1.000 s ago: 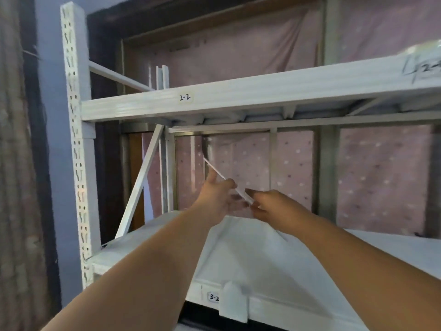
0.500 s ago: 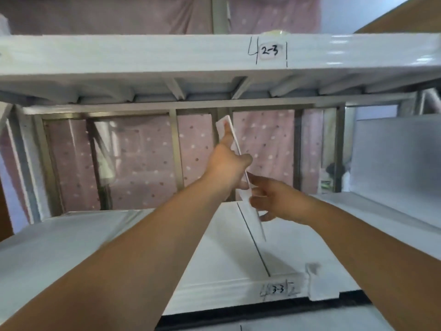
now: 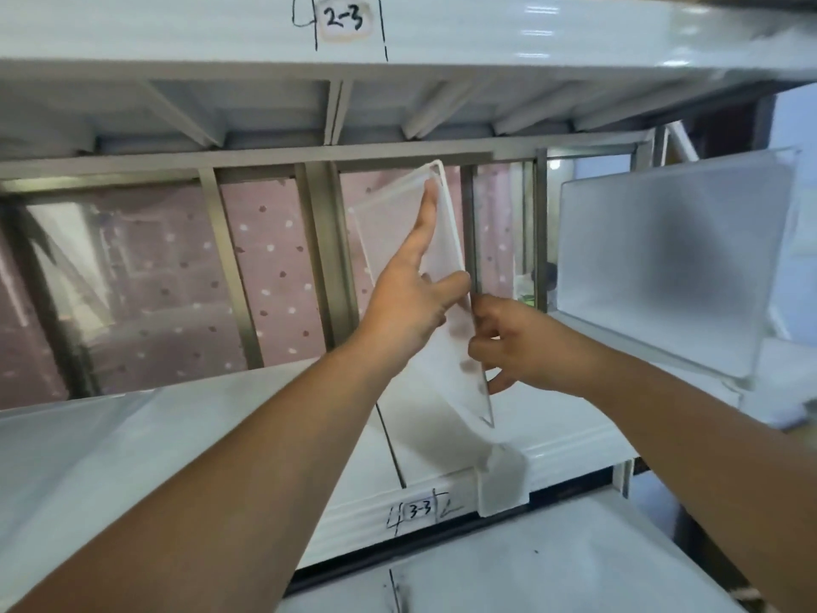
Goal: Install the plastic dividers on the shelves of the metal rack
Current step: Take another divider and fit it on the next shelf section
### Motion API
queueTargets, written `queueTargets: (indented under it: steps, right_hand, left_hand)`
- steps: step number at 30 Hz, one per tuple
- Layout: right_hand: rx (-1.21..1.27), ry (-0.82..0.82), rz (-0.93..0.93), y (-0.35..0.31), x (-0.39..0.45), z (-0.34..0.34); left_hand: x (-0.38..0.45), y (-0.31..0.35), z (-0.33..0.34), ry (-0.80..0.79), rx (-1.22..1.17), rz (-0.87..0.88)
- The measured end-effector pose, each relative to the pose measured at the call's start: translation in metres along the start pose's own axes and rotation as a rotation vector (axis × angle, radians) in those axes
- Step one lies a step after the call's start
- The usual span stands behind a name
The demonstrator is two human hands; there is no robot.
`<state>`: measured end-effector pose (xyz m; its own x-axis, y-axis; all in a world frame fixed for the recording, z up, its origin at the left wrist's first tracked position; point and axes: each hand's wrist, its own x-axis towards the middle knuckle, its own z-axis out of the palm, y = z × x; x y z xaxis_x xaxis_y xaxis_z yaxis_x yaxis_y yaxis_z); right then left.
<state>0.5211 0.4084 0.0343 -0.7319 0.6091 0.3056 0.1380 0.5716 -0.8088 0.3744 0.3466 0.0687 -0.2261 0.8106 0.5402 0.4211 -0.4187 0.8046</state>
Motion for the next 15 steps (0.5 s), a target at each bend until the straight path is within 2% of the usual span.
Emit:
queueTargets:
  steps: [5,15]
  right_hand:
    - [0.062,0.028,0.025,-0.001,-0.012,-0.003]
    - [0.012,0.091,0.038,-0.005,-0.023,0.005]
  left_hand:
    - [-0.002,0.002,0.014,-0.043,-0.063,0.016]
    - [-0.004,0.004,0.012,-0.075,0.006,-0.011]
